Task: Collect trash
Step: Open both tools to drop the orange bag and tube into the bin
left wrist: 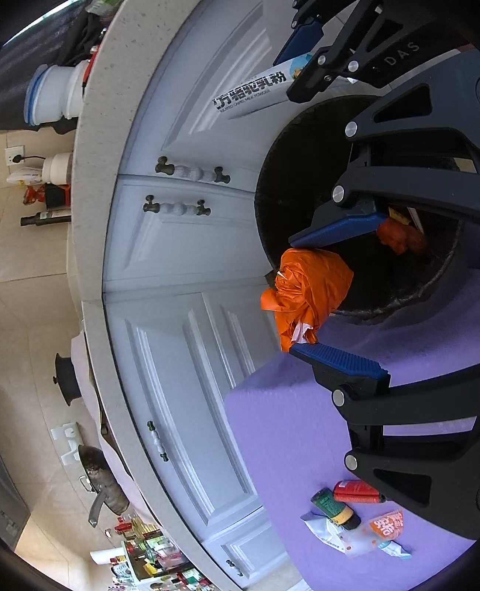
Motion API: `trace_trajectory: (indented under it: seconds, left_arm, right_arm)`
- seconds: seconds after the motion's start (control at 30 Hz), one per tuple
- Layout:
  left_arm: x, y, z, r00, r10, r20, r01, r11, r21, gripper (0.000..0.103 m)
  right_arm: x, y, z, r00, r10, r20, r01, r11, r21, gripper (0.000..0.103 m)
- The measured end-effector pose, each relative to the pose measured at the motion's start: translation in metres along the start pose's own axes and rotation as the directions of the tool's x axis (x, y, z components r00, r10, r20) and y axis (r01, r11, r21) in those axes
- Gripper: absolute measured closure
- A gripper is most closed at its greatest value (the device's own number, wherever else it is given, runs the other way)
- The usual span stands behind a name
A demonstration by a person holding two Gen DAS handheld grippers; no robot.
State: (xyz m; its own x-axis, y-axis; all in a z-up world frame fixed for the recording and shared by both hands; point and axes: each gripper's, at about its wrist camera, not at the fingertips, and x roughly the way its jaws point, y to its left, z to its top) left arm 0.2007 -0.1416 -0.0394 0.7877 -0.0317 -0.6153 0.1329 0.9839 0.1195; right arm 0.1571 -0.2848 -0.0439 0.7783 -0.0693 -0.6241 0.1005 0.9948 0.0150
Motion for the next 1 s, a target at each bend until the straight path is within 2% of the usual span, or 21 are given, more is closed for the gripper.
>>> trace_trajectory:
  seconds: [0.17, 0.2, 0.23, 0.3, 0.37, 0.5, 1.0]
  left_arm:
    - [0.010, -0.004, 0.003, 1.000, 0.001, -0.020, -0.001, 1.000, -0.001, 0.049]
    - [0.012, -0.006, 0.004, 1.000, 0.005, -0.021, -0.005, 1.000, 0.002, 0.047]
    - [0.013, -0.007, 0.005, 1.000, 0.007, -0.025, -0.006, 1.000, 0.006, 0.041]
    - [0.017, -0.009, 0.006, 1.000, 0.009, -0.029, -0.009, 1.000, 0.015, 0.039]
    - [0.021, -0.010, 0.006, 0.999, 0.007, -0.043, -0.006, 1.000, 0.015, 0.035]
    - [0.022, -0.010, 0.007, 0.999, 0.005, -0.045, -0.004, 1.000, 0.012, 0.029]
    - [0.001, 0.005, 0.011, 1.000, 0.020, -0.005, -0.021, 1.000, -0.016, 0.029]
  right_arm:
    - [0.009, -0.002, -0.003, 1.000, -0.004, -0.012, 0.004, 1.000, 0.005, 0.069]
    - [0.011, -0.002, -0.003, 1.000, -0.005, -0.015, 0.005, 1.000, 0.007, 0.069]
    - [0.013, -0.003, -0.003, 1.000, -0.006, -0.016, 0.007, 1.000, 0.007, 0.069]
    - [0.018, -0.004, -0.003, 1.000, -0.016, -0.020, 0.016, 1.000, 0.009, 0.065]
    - [0.024, -0.006, -0.004, 0.999, -0.019, -0.033, 0.019, 1.000, 0.017, 0.054]
    - [0.030, -0.009, -0.005, 0.999, -0.028, -0.044, 0.029, 0.999, 0.022, 0.051]
    - [0.015, -0.013, 0.000, 0.999, -0.049, -0.020, 0.049, 0.998, 0.033, 0.051]
